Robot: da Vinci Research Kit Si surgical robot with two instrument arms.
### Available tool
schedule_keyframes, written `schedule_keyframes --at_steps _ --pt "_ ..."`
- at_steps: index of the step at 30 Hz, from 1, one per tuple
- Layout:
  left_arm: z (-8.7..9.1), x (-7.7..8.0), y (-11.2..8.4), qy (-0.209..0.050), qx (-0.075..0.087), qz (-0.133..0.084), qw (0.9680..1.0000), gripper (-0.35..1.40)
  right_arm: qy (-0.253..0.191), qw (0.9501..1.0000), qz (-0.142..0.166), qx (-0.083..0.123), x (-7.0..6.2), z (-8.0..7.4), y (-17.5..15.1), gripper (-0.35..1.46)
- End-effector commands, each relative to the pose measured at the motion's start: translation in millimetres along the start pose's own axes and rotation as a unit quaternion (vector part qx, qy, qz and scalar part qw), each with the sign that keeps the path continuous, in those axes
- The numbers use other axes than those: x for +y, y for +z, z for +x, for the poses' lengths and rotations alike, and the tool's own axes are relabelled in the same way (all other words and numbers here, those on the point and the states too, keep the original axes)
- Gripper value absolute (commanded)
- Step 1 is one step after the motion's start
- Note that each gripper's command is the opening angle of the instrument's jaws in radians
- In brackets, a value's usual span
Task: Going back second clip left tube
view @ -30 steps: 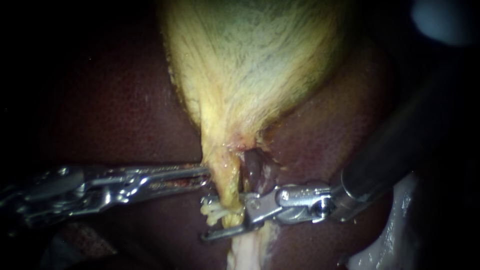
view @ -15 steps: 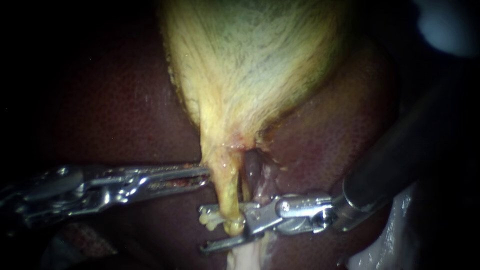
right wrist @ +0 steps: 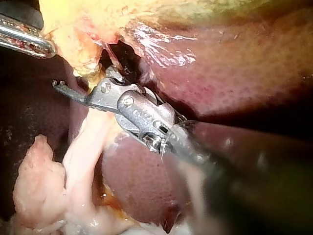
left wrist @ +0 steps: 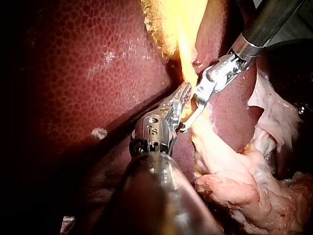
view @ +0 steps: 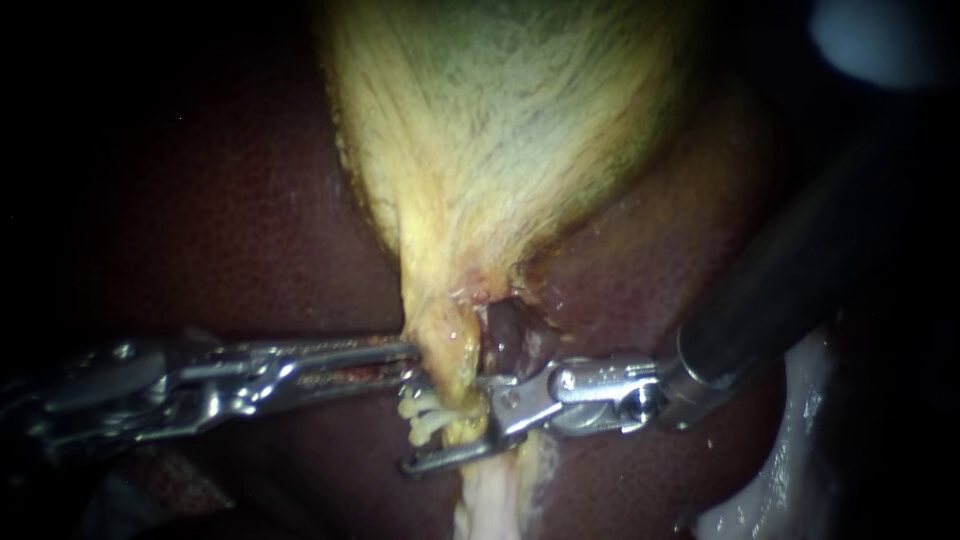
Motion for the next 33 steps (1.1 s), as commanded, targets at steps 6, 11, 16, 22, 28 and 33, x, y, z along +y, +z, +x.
schedule_keyframes --at_steps 6,11,16,22,28,33 --pt "0.0 -0.3 0.0 0.0 0.0 0.001 1.0 -0.2 -0.01 0.9999 0.0 0.009 -0.5 0.7 1.1 0.6" --pt "-0.1 -0.2 0.2 0.0 0.001 0.001 1.0 -0.2 -0.01 0.9999 -0.001 0.011 -0.8 1.0 1.5 0.6" --pt "-0.6 0.5 0.0 0.0 0.003 0.005 1.0 -0.2 -0.013 0.9999 -0.002 0.011 -0.3 0.7 1.1 0.6" --pt "-1.4 2.0 -0.3 -0.003 0.0 0.0 1.0 -0.2 -0.012 0.9998 -0.005 0.012 0.4 0.1 -0.2 0.6" --pt "-1.8 2.7 -0.3 -0.004 -0.003 -0.002 1.0 -0.2 0.01 0.9992 -0.035 0.015 0.4 0.0 -0.9 0.6" --pt "-1.8 2.7 -0.4 -0.004 -0.003 -0.002 1.0 -0.2 0.123 0.9904 -0.056 0.027 -0.1 0.2 -1.2 0.6"
